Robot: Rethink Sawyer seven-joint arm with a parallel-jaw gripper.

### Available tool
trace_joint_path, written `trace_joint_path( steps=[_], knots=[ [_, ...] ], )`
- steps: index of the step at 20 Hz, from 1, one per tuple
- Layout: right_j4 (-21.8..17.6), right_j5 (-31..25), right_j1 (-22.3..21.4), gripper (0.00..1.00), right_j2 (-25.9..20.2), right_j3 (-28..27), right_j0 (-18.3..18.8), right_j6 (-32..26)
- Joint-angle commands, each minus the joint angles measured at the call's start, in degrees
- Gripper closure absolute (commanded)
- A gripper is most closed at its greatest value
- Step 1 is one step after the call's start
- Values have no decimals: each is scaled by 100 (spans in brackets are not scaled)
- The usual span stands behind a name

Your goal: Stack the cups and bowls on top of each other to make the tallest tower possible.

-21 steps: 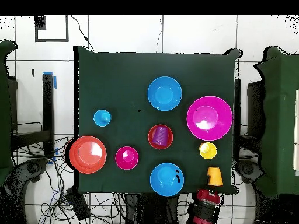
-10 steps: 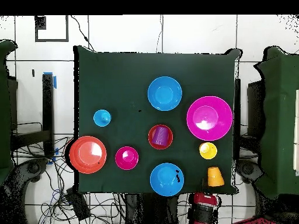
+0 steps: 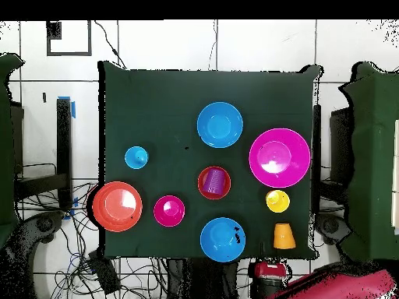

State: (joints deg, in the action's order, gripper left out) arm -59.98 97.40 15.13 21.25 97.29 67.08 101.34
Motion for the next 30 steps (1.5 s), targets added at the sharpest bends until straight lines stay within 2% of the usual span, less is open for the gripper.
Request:
trace_joint_path(
  steps=[1,10,12,14,16,18,21,24,30],
  knots=[
    [-1583,-773,2016,0,-442,1955,-786,612],
    [-1405,-214,2236,0,-420,1887,-1303,810],
    [-1262,-137,2306,0,-379,1902,-1360,814],
    [-835,-132,2439,0,-191,1974,-1199,891],
    [-335,186,2686,0,73,2034,-862,715],
    [-71,591,2897,0,283,2026,-594,513],
    [-47,951,3086,0,500,1923,-414,419],
    [-154,1081,3186,0,689,1838,-408,515],
    [-109,1457,3380,0,975,1784,-382,421]
  ],
)
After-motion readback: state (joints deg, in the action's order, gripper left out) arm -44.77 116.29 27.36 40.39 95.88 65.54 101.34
